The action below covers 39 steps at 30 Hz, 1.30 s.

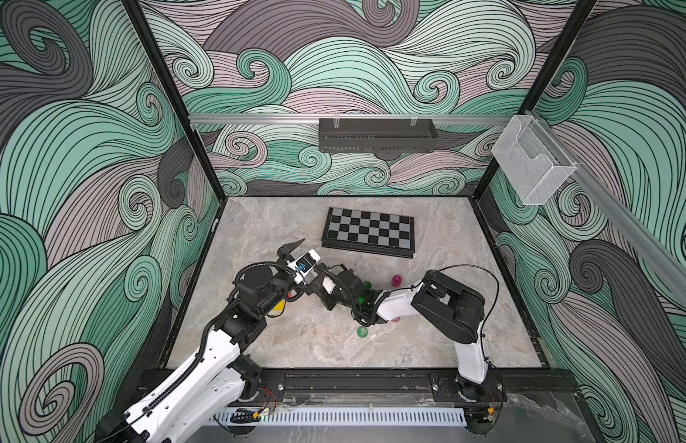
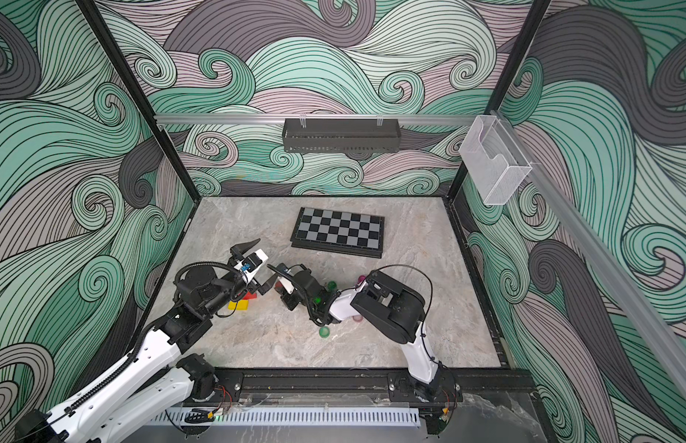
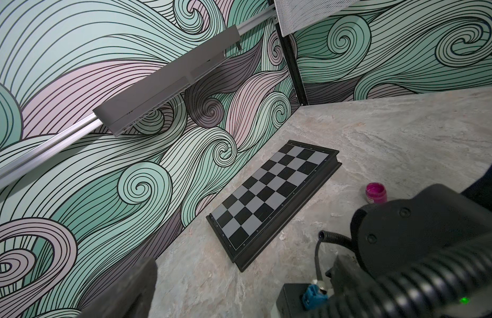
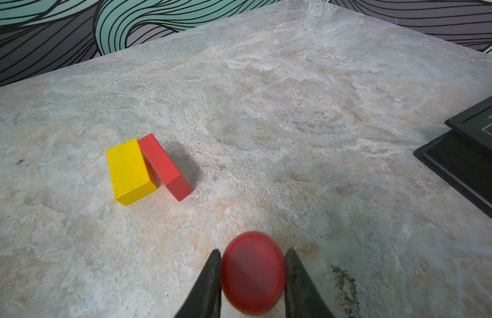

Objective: Close the paint jar lid
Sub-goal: Place the paint jar at the center of the board.

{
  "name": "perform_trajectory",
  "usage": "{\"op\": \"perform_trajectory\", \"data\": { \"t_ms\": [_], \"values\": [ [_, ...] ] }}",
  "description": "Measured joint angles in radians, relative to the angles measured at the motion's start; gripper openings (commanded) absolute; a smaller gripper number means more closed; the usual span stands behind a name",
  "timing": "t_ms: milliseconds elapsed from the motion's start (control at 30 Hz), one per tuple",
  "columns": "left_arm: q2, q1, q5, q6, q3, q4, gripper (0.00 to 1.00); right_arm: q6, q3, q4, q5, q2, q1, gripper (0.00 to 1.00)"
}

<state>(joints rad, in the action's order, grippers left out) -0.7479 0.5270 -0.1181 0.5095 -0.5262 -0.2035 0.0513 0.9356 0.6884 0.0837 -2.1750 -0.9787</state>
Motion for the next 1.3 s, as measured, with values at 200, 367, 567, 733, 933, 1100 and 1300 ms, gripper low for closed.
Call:
{"op": "perform_trajectory", "data": {
  "t_ms": [200,367,567,733,933,1100,1300],
  "values": [
    [0.0,0.0,0.001,0.0,0.0,0.0,0.99,-0.011,-0.008,0.006,-0.008,0.0,0.0,0.4],
    [0.0,0.0,0.001,0.0,0.0,0.0,0.99,-0.023,-0.02,0.008,-0.01,0.0,0.0,0.51],
    [0.0,0.0,0.002,0.0,0.0,0.0,0.99,-0.03,-0.047,0.007,-0.013,0.021,0.0,0.66],
    [0.0,0.0,0.002,-0.003,0.0,-0.005,0.99,-0.004,-0.106,-0.028,-0.032,0.152,0.019,0.87],
    [0.004,0.005,0.007,-0.007,0.0,-0.014,0.99,0.035,-0.137,-0.14,-0.068,0.415,0.11,0.99],
    [0.003,0.005,0.01,-0.014,0.0,-0.015,0.99,0.037,-0.109,-0.321,-0.069,0.595,0.179,0.99],
    [0.003,0.005,0.019,-0.024,0.0,-0.015,0.99,0.074,-0.105,-0.542,-0.047,0.714,0.249,0.99]
  ]
}}
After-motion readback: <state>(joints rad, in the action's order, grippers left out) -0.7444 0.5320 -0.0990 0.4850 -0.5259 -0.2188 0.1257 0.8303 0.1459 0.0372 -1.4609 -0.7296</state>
